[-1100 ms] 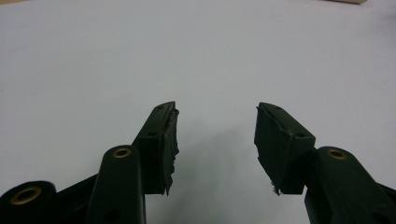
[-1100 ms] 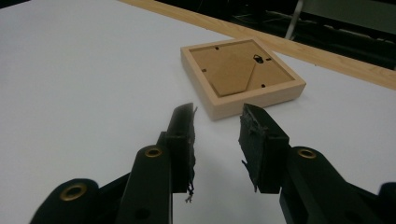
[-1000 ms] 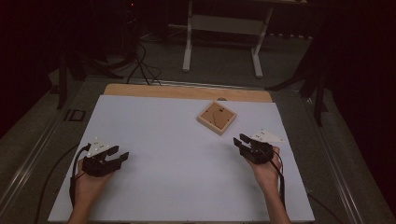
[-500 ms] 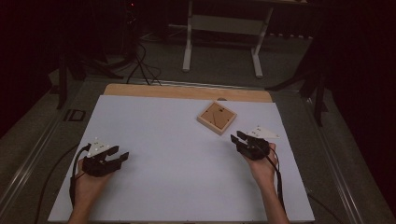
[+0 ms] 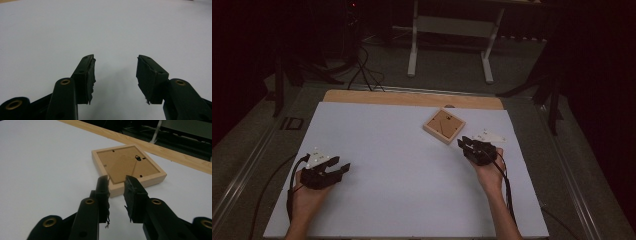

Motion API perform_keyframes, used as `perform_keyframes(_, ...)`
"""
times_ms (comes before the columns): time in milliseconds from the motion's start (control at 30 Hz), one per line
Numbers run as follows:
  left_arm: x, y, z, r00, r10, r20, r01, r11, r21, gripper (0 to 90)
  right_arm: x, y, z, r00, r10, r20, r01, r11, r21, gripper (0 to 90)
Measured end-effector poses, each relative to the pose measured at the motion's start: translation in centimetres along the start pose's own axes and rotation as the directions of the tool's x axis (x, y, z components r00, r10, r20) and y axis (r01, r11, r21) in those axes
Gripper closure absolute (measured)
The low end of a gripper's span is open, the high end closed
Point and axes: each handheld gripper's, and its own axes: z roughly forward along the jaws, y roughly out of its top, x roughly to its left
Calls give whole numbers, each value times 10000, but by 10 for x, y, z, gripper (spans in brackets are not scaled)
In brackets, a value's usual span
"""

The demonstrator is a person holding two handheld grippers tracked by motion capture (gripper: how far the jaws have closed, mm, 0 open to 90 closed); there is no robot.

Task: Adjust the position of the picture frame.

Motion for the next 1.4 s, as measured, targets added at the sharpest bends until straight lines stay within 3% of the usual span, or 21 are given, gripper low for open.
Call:
perform_keyframes(567, 0, 0, 0, 10000, 49, -28, -49, 10000, -38, 490, -3, 12, 24, 9998, -2, 173, 0, 9999, 135, 800)
perform_keyframes(700, 0, 0, -1, 10000, 42, -22, -42, 10000, -58, 490, -6, 15, 34, 9991, -8, 423, -2, 9997, 237, 881)
perform_keyframes(933, 0, 0, -2, 10000, 12, -22, -12, 9999, -115, 491, -10, 17, 47, 9978, -75, 657, 51, 9993, 374, 898)
perform_keyframes(1400, -1, 0, -4, 10000, 62, -73, -63, 9997, -234, 492, -24, 13, 80, 9914, 638, 1141, -732, 9941, 799, 898)
